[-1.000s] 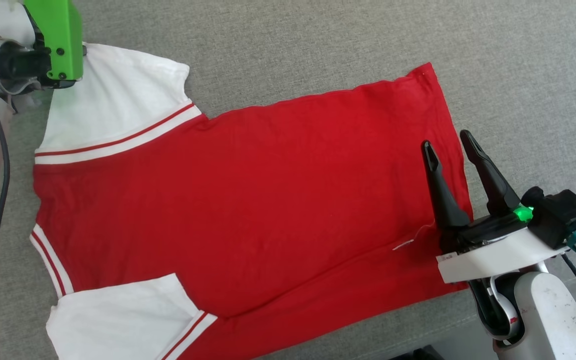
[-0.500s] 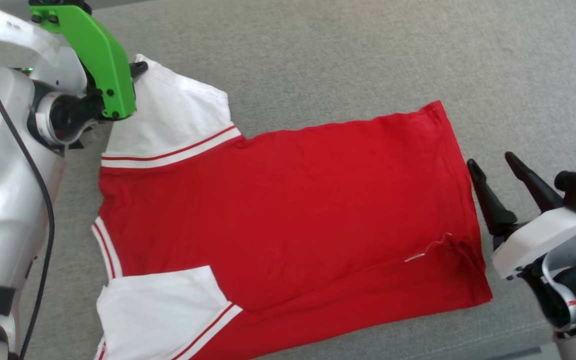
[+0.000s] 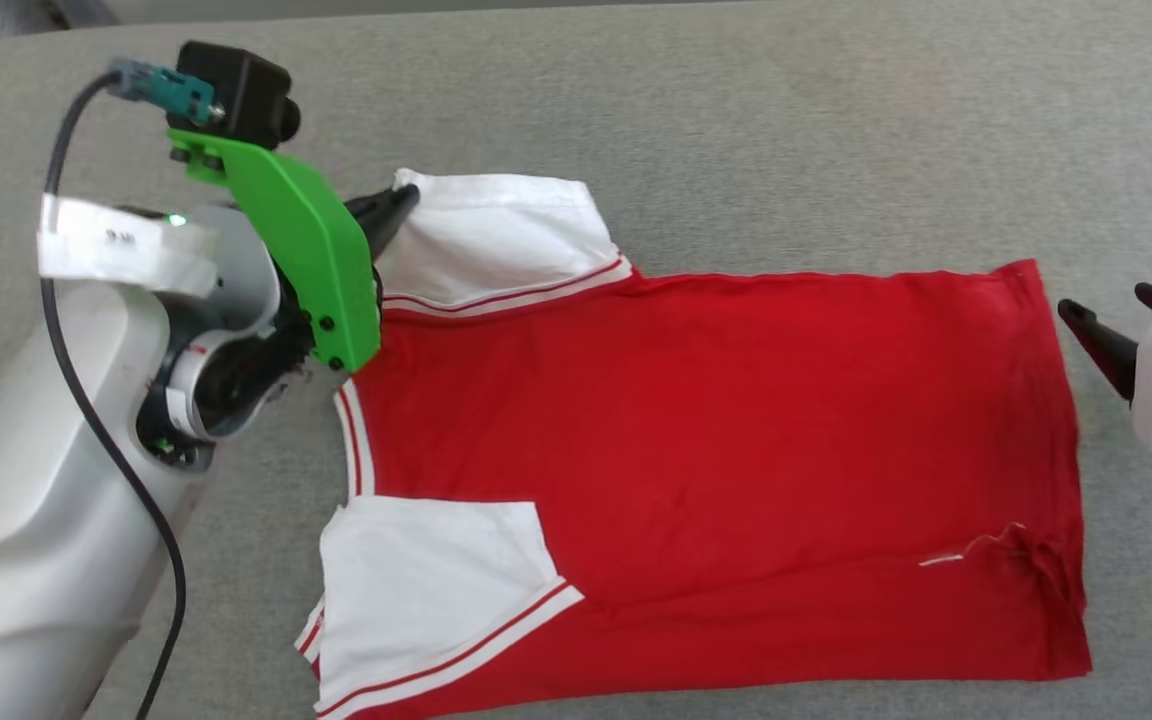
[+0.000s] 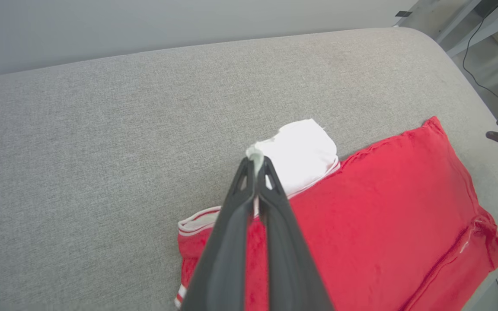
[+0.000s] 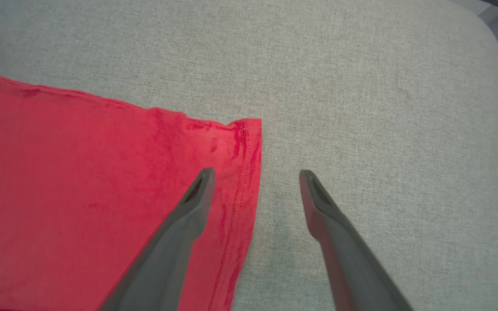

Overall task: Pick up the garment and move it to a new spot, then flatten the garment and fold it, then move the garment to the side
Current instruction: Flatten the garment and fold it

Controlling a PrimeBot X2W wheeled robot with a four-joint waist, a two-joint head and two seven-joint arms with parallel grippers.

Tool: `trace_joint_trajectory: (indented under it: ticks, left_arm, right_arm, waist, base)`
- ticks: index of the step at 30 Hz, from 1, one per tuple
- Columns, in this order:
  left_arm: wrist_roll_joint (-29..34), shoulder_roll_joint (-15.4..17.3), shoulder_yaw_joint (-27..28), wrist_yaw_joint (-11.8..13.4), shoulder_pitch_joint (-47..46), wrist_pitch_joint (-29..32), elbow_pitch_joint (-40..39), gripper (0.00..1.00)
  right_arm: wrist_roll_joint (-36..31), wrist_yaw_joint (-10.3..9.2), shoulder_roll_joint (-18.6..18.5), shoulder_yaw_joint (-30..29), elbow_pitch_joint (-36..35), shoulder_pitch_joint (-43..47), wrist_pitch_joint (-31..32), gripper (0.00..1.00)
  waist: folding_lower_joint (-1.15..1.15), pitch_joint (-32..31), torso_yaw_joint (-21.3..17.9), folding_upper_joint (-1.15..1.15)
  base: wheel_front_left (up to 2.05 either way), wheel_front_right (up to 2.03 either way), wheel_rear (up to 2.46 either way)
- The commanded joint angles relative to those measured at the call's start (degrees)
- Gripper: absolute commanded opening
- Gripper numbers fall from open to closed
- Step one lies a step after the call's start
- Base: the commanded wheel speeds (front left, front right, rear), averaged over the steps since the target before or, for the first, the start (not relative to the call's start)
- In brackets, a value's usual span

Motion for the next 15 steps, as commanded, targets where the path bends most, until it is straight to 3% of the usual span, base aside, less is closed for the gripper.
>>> trace_joint_trajectory:
  ticks: [1, 7, 15]
  left_arm:
    - [0.47, 0.44, -0.04, 0.77, 1.57, -0.19, -1.77, 0.00]
    - [1.15, 1.07, -0.23, 2.31, 4.02, -0.76, -8.83, 0.00]
    - [2.26, 0.53, -1.26, 2.90, 4.84, -1.70, -13.31, 0.00]
  right_arm:
    - [0.66, -0.04, -0.21, 0.69, 0.99, -1.97, 0.99, 1.00]
    - [1.32, -0.04, -1.56, 2.30, 6.28, -7.10, 4.39, 1.00]
    - [0.92, -0.04, -1.98, 5.13, 12.87, -10.24, 3.92, 1.00]
  waist:
    - [0.00, 1.75, 2.25, 0.00]
    - [0.00, 4.31, 4.41, 0.00]
    - [0.00, 7.52, 6.61, 0.00]
  base:
    - [0.00, 0.00, 0.00]
    - [0.00, 0.00, 0.00]
    - [0.00, 0.00, 0.00]
